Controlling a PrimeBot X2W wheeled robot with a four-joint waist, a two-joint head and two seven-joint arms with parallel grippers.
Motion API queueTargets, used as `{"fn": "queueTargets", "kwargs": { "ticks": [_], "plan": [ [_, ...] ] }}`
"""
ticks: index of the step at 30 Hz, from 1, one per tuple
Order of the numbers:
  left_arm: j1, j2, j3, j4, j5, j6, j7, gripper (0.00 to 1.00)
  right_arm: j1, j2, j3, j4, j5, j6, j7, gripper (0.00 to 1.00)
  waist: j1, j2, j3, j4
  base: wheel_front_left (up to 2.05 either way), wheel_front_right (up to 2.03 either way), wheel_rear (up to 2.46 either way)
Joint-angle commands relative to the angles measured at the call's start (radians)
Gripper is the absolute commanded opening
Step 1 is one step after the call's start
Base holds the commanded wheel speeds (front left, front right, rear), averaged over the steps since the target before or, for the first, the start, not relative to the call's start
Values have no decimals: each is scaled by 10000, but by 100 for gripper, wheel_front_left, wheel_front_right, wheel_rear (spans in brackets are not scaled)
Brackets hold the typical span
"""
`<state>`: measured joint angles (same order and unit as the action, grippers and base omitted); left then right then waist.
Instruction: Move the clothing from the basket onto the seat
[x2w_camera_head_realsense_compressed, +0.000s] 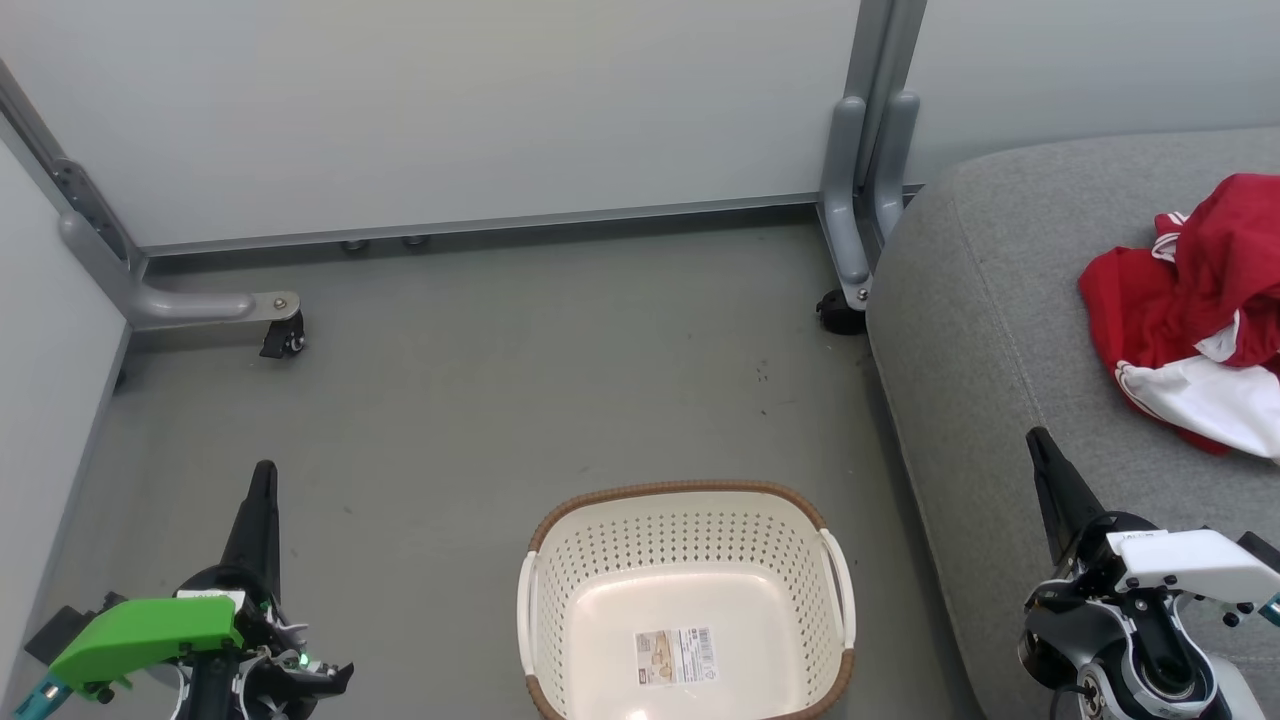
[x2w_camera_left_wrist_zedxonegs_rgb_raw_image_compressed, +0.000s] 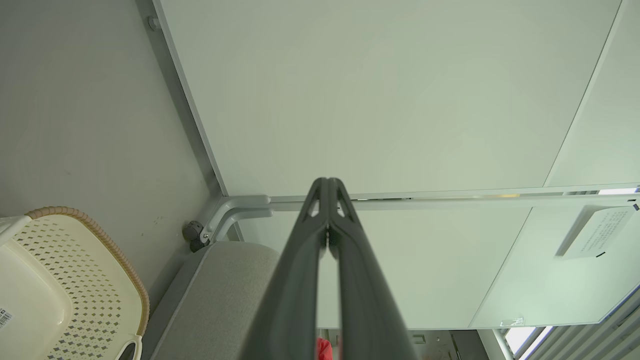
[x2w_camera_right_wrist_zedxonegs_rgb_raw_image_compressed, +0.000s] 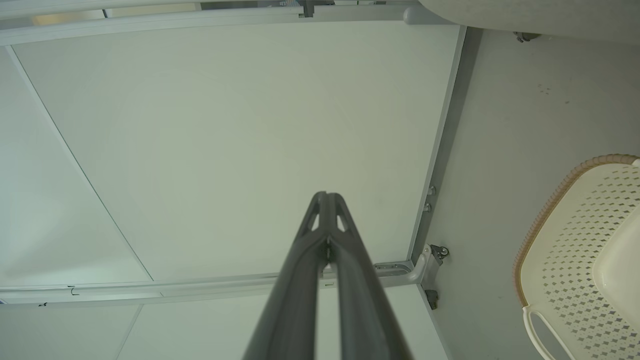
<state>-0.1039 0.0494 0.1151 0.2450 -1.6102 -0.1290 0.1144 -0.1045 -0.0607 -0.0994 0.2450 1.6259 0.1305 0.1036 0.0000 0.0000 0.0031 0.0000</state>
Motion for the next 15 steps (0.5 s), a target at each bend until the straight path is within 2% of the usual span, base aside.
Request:
{"fn": "queueTargets", "kwargs": {
  "ticks": [1,15],
  "plan": [
    [-100,12,10,9,-46,-42,32,0,-65,2,-23,15,-37,4,2,0,0,0,0,0,0,0,0],
    [-99,12,10,9,-47,-42,31,0,-68,14,-47,18,-65,4,34,0,0,0,0,0,0,0,0]
  ]
}}
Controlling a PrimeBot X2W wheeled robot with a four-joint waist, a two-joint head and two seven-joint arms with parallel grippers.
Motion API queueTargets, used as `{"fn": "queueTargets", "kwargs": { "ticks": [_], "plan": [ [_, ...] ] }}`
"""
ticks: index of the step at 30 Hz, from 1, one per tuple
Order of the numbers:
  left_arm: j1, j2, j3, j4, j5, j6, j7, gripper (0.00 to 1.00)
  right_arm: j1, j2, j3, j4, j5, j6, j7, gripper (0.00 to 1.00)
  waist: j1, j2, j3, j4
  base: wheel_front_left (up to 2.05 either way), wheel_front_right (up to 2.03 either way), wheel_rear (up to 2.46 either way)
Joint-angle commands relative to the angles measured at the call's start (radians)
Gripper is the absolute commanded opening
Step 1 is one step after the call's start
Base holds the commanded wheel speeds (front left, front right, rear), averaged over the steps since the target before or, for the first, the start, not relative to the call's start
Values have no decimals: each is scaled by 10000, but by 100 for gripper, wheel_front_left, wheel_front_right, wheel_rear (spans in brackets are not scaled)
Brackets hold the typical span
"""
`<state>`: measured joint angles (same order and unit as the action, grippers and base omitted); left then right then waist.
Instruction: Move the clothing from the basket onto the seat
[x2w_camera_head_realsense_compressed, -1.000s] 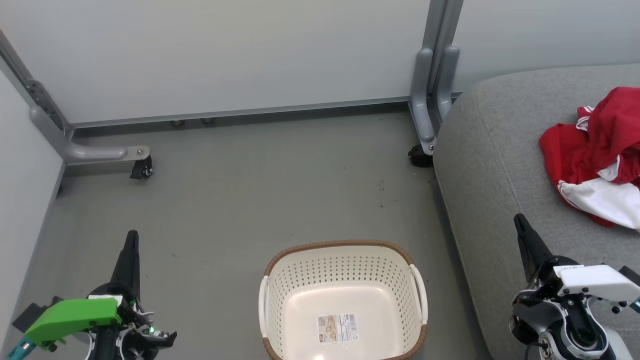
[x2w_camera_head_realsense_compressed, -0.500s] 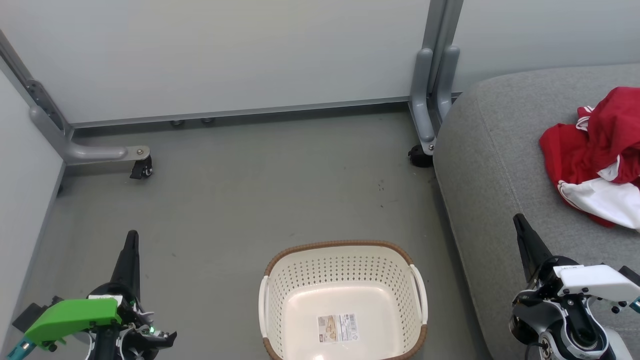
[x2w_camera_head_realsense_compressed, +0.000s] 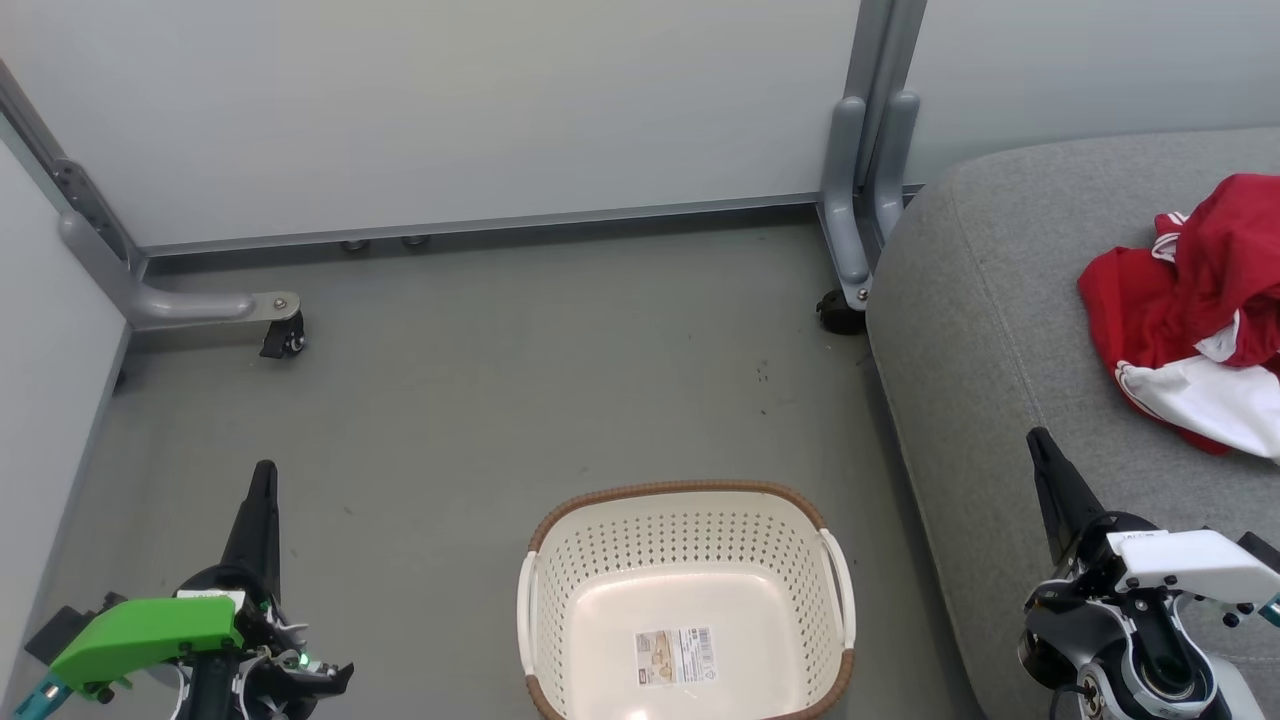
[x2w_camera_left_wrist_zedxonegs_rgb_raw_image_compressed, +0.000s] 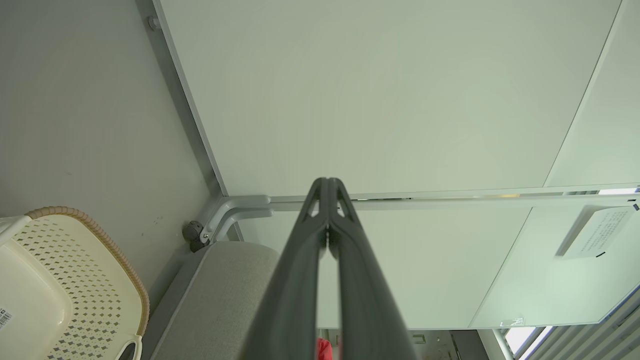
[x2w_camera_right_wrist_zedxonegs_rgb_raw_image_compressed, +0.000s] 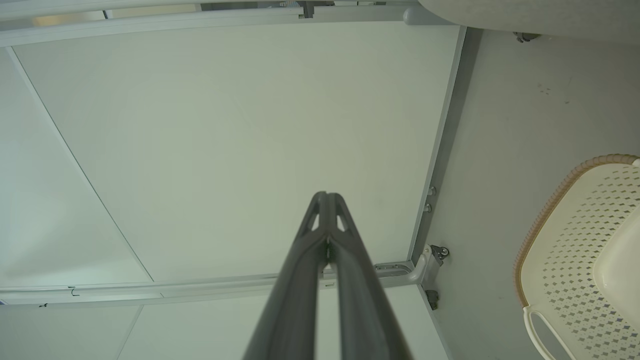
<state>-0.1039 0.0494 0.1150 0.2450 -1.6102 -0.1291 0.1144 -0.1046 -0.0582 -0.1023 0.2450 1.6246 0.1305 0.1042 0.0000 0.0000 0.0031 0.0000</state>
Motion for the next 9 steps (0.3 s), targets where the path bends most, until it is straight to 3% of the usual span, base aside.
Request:
{"fn": "queueTargets", "kwargs": {
  "ticks": [1,9],
  "plan": [
    [-99,12,12,9,-47,-40,31,0,-68,-10,-19,18,-55,4,30,0,0,0,0,0,0,0,0],
    [-99,12,11,8,-48,-40,31,0,-69,-1,-31,17,-70,4,47,0,0,0,0,0,0,0,0]
  ]
}}
